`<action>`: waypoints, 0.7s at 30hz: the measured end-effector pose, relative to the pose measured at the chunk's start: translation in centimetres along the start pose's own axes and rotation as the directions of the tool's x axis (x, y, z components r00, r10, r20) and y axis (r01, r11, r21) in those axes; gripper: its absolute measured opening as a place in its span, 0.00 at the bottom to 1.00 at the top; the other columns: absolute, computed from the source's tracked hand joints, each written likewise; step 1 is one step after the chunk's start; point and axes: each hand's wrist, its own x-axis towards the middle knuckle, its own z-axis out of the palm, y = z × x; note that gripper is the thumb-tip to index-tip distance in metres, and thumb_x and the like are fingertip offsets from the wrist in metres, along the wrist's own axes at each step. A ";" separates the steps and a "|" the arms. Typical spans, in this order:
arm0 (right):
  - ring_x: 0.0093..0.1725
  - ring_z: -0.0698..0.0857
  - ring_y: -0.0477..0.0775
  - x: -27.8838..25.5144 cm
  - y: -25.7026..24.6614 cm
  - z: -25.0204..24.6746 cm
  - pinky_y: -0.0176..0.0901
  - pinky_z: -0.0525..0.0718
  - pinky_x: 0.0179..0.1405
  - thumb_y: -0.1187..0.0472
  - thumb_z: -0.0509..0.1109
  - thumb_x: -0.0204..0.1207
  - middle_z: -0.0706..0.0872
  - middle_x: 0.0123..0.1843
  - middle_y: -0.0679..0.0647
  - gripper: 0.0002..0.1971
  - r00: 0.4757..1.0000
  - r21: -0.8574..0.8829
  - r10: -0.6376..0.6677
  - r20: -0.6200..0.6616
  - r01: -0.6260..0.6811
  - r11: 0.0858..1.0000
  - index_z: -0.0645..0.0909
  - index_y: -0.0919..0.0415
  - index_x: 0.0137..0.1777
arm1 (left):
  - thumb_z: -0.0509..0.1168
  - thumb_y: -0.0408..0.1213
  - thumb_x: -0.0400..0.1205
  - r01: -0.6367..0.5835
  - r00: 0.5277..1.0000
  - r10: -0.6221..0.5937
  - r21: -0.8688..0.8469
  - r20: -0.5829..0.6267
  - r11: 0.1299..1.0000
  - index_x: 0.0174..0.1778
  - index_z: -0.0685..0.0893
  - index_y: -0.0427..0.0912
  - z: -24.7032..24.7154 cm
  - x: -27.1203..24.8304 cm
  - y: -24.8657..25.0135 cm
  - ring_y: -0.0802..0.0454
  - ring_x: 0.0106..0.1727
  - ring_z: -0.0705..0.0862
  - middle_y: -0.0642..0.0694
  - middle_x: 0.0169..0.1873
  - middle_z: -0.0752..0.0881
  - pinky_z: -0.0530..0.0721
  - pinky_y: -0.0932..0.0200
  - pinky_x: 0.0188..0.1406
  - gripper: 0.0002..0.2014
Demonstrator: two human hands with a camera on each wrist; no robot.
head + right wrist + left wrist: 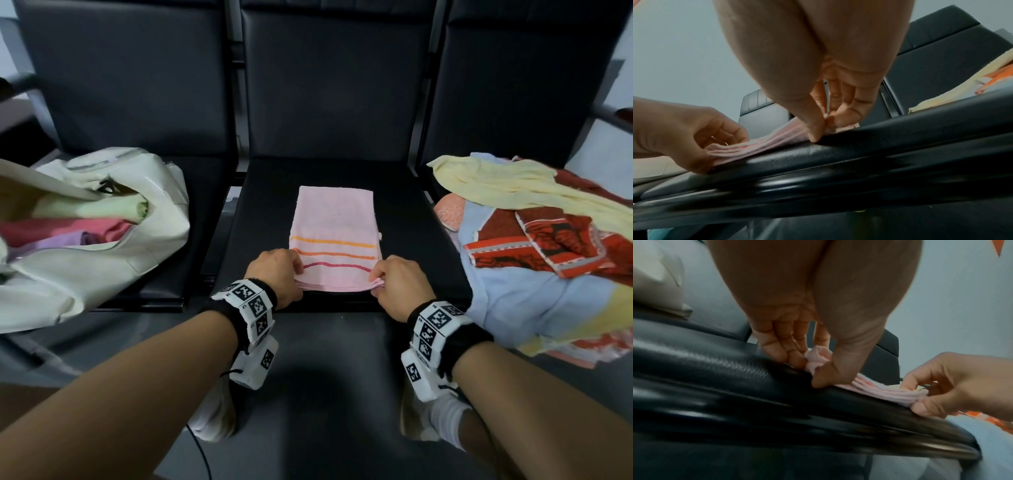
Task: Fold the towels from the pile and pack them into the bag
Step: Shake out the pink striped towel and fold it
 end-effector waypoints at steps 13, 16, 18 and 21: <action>0.51 0.83 0.68 0.4 -1.8 -2.6 0.57 0.81 0.48 0.67 0.59 0.85 0.78 0.57 0.59 0.07 0.975 0.085 -0.055 -0.214 0.075 0.994 0.77 0.66 0.57 | 0.59 0.47 0.85 0.015 0.980 -0.041 -0.136 -0.195 0.991 0.54 0.81 0.49 -1.9 0.1 0.6 0.33 0.54 0.85 0.41 0.50 0.86 0.76 0.50 0.46 0.08; 0.45 0.86 0.63 0.8 -2.3 -4.0 0.58 0.85 0.48 0.66 0.60 0.85 0.84 0.47 0.58 0.04 0.955 0.186 -0.038 -0.294 0.096 0.978 0.77 0.62 0.53 | 0.57 0.44 0.85 -0.019 0.961 -0.066 -0.304 -0.269 0.952 0.49 0.79 0.53 -3.6 0.4 1.1 0.35 0.51 0.85 0.44 0.45 0.88 0.78 0.50 0.46 0.06; 0.40 0.88 0.57 1.0 -2.8 -5.1 0.54 0.89 0.44 0.64 0.60 0.85 0.86 0.42 0.56 0.04 0.935 0.277 -0.013 -0.354 0.118 0.954 0.76 0.59 0.52 | 0.56 0.41 0.83 -0.091 0.949 -0.057 -0.442 -0.311 0.893 0.45 0.78 0.53 -4.7 0.3 1.8 0.44 0.43 0.89 0.51 0.36 0.91 0.87 0.48 0.45 0.06; 0.44 0.84 0.49 1.1 -3.5 -7.2 0.22 0.78 0.42 0.66 0.66 0.83 0.85 0.46 0.50 0.04 0.890 0.315 -0.001 -0.457 0.163 0.935 0.79 0.58 0.54 | 0.57 0.36 0.85 -0.215 0.920 -0.048 -0.604 -0.388 0.768 0.44 0.79 0.52 -6.2 -0.1 2.8 0.52 0.32 0.91 0.53 0.32 0.91 0.92 0.46 0.44 0.08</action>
